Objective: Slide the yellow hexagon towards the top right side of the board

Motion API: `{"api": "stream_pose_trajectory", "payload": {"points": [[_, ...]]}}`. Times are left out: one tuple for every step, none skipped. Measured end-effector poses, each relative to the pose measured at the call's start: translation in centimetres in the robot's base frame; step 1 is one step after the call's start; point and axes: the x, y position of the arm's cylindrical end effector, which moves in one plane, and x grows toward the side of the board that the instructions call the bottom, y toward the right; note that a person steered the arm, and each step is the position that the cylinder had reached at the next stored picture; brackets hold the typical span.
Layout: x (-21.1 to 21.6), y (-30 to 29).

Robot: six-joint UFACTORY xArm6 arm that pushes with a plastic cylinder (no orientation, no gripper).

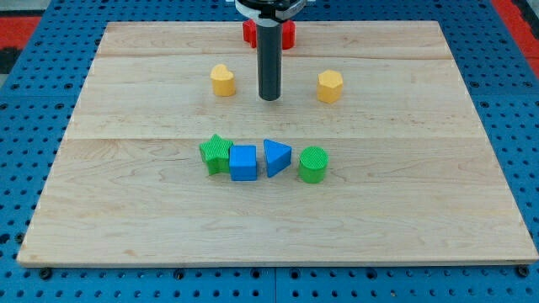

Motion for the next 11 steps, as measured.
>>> {"api": "stream_pose_trajectory", "payload": {"points": [[0.0, 1.6], [0.0, 4.5], [0.0, 6.2], [0.0, 6.8], [0.0, 6.8], [-1.5, 6.7], [-1.5, 7.3], [-1.5, 10.2], [-1.5, 13.1], [-1.5, 15.6], [-1.5, 16.2]]}}
